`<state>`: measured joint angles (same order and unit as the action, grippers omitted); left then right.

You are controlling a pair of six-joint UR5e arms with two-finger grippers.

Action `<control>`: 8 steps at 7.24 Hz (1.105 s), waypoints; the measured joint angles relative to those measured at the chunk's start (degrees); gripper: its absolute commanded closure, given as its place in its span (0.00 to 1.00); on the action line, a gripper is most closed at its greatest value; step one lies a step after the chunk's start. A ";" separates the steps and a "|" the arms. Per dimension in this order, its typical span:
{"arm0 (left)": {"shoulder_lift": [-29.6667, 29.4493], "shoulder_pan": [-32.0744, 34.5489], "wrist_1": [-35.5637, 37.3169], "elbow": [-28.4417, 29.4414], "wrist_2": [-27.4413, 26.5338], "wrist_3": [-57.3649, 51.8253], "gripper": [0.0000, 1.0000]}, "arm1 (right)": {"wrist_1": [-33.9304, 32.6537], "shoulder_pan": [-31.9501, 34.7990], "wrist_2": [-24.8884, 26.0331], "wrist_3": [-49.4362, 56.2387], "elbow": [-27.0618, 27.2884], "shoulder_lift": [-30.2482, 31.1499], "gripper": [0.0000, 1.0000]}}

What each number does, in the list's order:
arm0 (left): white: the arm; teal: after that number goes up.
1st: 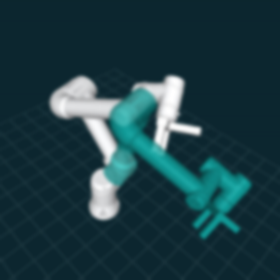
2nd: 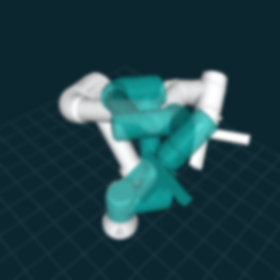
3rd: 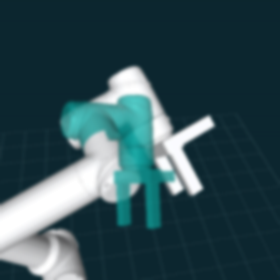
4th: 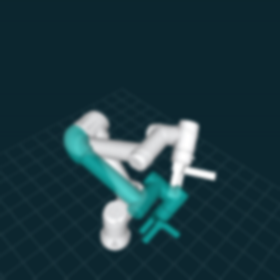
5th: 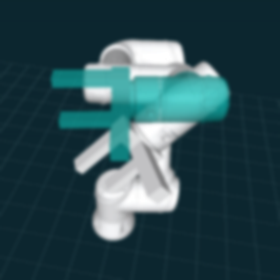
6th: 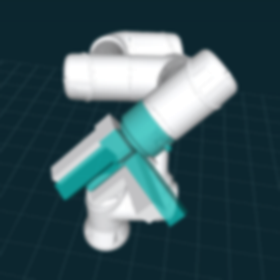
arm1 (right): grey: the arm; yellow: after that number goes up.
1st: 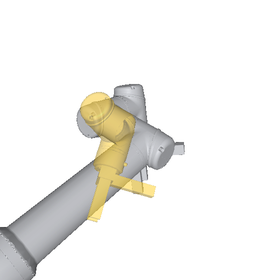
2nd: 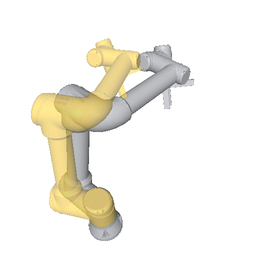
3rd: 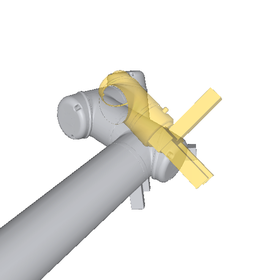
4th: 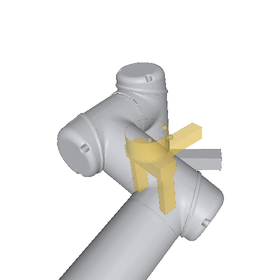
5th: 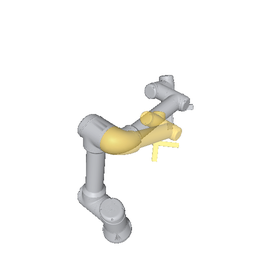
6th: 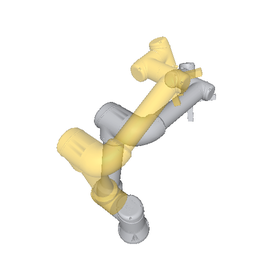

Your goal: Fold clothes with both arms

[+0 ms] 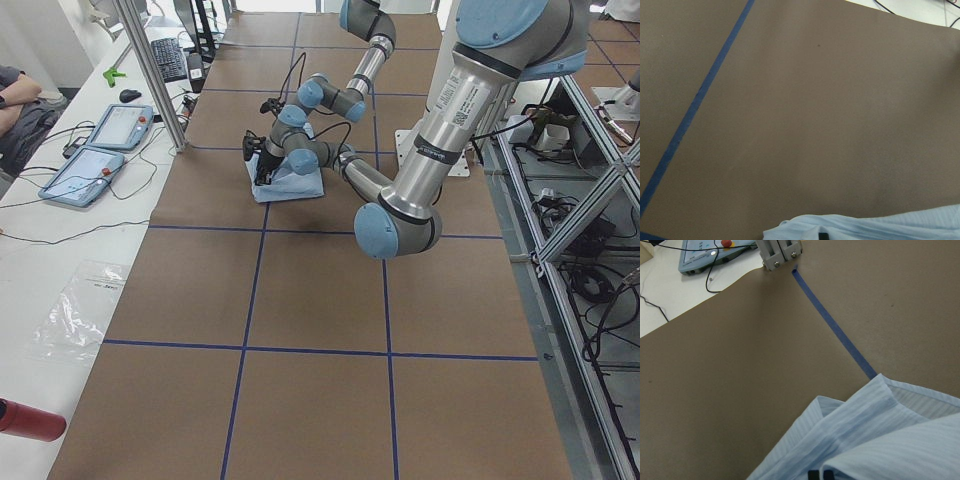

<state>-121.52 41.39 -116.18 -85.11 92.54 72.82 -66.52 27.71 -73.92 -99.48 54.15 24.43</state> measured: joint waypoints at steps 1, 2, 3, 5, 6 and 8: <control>0.69 0.40 -2.21 -0.34 0.26 -3.70 0.00 | 0.23 0.90 -1.66 0.59 -0.30 -1.20 0.00; 1.87 0.82 -3.44 -1.65 1.27 -6.46 0.00 | -0.05 2.19 -4.19 1.81 -0.38 -2.47 0.00; 4.17 1.74 -3.89 -4.75 4.13 -10.01 0.00 | -1.23 3.61 -6.73 3.80 -0.24 -3.43 0.00; 10.71 4.33 -3.70 -12.59 10.05 -16.68 0.00 | -6.57 7.25 -13.11 8.78 1.12 -4.28 0.00; 13.75 6.23 -3.51 -15.37 12.56 -20.25 0.00 | -10.62 9.54 -16.96 13.05 2.83 -3.99 0.00; 21.48 11.60 -3.37 -20.34 17.62 -31.53 0.00 | -18.88 15.48 -25.86 25.90 12.25 2.16 0.00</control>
<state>-100.04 52.99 -119.55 -105.45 110.16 41.29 -85.40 43.19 -99.78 -73.57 66.40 26.59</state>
